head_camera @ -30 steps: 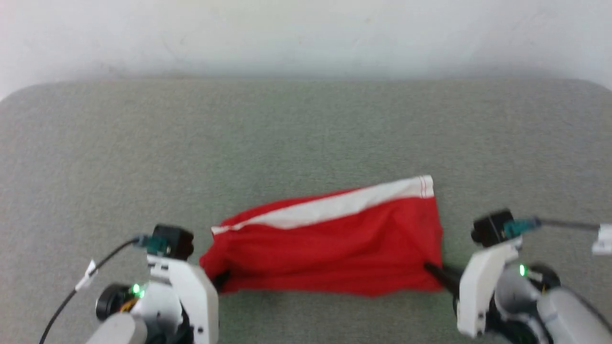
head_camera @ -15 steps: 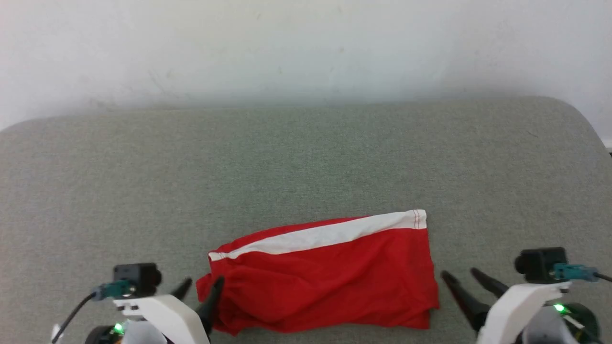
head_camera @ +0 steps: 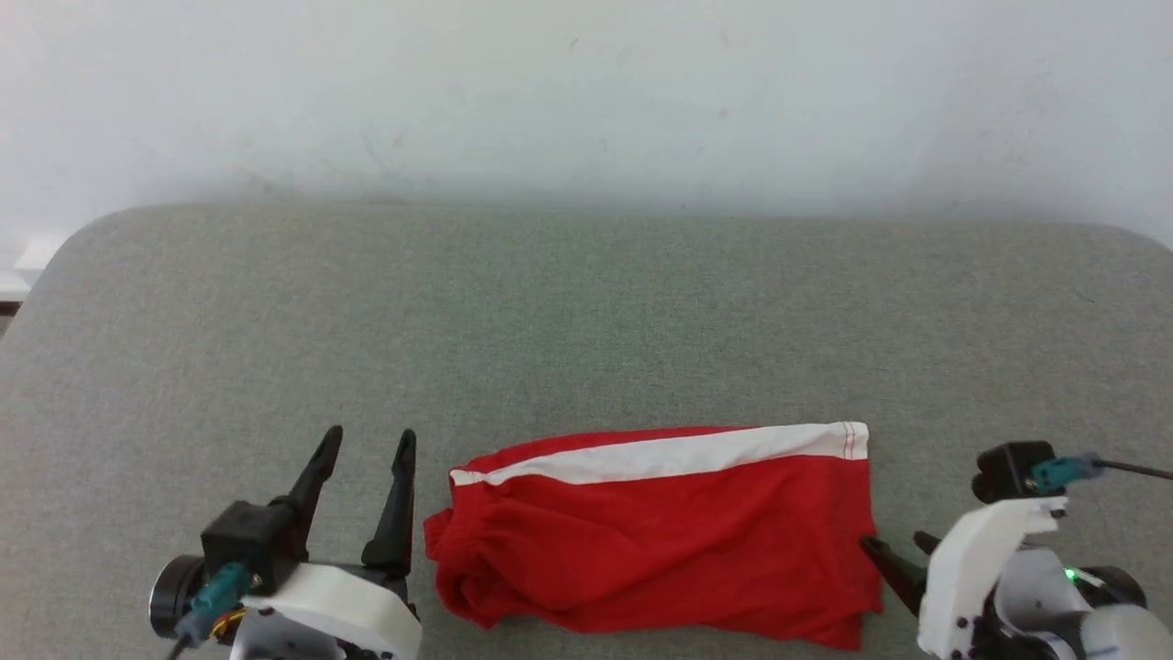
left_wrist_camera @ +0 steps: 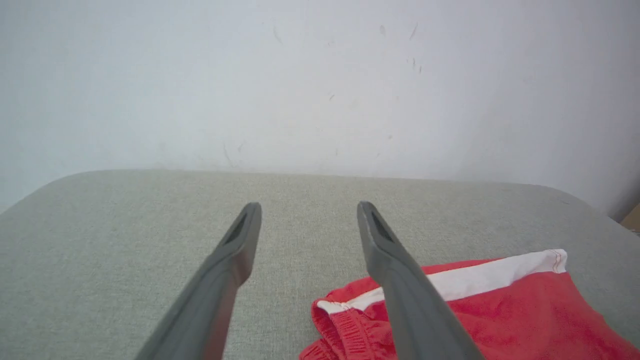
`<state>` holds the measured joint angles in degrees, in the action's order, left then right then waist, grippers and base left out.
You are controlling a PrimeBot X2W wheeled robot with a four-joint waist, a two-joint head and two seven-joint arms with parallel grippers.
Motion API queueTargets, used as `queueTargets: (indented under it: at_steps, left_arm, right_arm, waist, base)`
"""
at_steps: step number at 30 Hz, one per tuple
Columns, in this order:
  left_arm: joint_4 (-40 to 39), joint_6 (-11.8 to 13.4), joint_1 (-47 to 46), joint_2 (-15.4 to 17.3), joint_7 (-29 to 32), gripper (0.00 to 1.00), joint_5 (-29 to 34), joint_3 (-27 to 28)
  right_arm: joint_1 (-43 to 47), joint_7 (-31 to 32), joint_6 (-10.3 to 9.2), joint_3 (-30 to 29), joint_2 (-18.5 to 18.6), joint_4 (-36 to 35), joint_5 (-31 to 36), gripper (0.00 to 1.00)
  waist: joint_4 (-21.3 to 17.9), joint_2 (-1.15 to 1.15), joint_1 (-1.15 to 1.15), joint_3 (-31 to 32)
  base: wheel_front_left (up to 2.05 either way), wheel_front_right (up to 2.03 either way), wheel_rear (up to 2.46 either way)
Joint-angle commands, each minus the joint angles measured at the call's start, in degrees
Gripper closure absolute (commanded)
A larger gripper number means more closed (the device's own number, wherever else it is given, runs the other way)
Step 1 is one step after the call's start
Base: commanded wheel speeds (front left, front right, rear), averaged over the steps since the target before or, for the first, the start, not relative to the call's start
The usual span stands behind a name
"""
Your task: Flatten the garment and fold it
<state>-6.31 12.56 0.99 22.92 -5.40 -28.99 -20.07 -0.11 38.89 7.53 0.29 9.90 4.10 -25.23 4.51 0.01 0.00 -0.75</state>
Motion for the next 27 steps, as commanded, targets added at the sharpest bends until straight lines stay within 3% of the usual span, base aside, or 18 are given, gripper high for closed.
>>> queueTargets:
  at_steps: [1, 5, 13, 16, 17, 27]
  left_arm:
    - [1.3, -0.5, -1.3, -0.3, -2.9, 0.0, 2.0, -0.5]
    - [5.0, -0.9, -2.7, -1.3, -7.6, 0.0, 4.3, -0.8]
    - [8.9, -2.1, -3.4, -2.1, -9.4, 0.0, 7.0, -0.8]
    - [9.4, -2.5, -3.1, -2.7, -9.5, 0.0, 6.9, -0.3]
    - [9.5, -2.6, -3.1, -2.8, -9.5, 0.0, 7.0, -0.1]
    - [8.8, -2.9, -2.1, -3.8, -9.6, 0.0, 7.8, 1.4]
  right_arm:
    - [-2.2, 0.3, -0.04, 0.7, -0.4, 2.4, -0.4, 0.0]
    - [-6.4, -0.2, -0.04, 2.3, -1.2, 10.0, -0.8, 0.0]
    - [-10.6, 0.3, -0.04, 5.7, -3.0, 25.3, -1.3, 0.0]
    - [-10.9, 1.8, -0.04, 7.9, -3.6, 27.7, -3.3, 0.91]
    - [-11.0, 2.1, -0.04, 8.7, -3.5, 27.9, -3.8, 1.0]
    - [-10.8, -6.5, -0.04, 9.7, 0.8, 18.6, -7.1, 1.0]
  waist:
    - [0.7, -0.01, 0.0, -0.8]
    - [1.6, -0.01, 0.0, -1.5]
    - [2.6, -0.01, 0.0, -1.6]
    - [2.6, -0.01, 0.0, -1.5]
    - [2.6, -0.01, 0.0, -1.5]
    - [1.2, -0.01, 0.0, -0.8]
  base:
    - [0.0, 0.0, 0.0]
    - [0.0, 0.0, 0.0]
    - [0.0, 0.0, 0.0]
    - [0.0, 0.0, 0.0]
    - [0.0, 0.0, 0.0]
    - [0.0, 0.0, 0.0]
